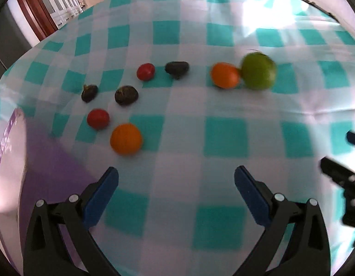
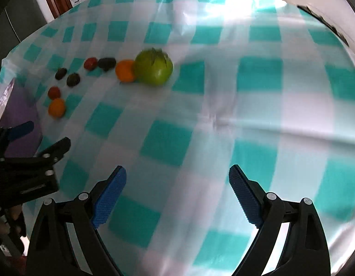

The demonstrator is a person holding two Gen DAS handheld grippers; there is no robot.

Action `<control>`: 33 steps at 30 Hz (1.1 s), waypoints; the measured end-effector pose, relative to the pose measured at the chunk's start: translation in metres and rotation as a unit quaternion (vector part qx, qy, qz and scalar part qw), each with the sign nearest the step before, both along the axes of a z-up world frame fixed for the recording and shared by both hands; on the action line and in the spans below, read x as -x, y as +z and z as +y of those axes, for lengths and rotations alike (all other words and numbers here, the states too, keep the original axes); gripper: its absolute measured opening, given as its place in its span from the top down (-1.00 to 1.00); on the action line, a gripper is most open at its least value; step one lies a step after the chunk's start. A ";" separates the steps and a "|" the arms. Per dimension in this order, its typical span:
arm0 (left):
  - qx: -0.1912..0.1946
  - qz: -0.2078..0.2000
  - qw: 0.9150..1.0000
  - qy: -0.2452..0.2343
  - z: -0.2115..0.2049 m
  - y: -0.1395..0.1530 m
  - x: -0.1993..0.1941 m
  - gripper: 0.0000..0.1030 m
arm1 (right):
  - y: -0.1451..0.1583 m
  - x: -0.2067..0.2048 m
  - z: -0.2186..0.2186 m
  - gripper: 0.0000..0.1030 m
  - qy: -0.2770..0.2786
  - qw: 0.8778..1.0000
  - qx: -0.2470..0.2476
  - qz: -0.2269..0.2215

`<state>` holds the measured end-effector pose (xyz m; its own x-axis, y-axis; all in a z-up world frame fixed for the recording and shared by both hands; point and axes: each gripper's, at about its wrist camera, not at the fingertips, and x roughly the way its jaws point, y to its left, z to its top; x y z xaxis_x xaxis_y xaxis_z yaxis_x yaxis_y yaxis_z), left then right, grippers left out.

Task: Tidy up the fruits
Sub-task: 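Grasp the orange with the left tool while the right tool grasps the second green tomato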

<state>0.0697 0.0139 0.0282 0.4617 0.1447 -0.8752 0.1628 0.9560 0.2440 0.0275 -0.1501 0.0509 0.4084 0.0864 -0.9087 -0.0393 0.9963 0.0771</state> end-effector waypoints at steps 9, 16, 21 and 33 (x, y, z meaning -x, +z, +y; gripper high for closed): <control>-0.070 -0.033 0.997 0.006 0.014 -0.039 -0.046 -0.83 | -0.016 -0.075 0.020 -0.67 -0.002 1.000 -0.015 -0.014; -0.038 -0.015 0.999 0.024 0.032 -0.052 -0.066 -0.83 | -0.030 -0.108 0.039 -0.65 0.032 0.999 0.017 -0.017; 0.021 0.002 0.999 0.038 0.046 -0.054 -0.077 -0.84 | -0.036 -0.123 0.052 -0.58 0.070 0.996 0.045 -0.023; 0.087 0.048 0.993 0.064 0.060 -0.052 -0.097 -0.97 | -0.049 -0.145 0.063 -0.34 0.132 0.988 0.068 -0.032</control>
<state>0.1665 0.0742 -0.0242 0.3622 0.0395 -0.9313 0.0516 0.9967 0.0623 0.1725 -0.0870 0.0024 0.4454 0.0762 -0.8921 -0.2987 0.9519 -0.0679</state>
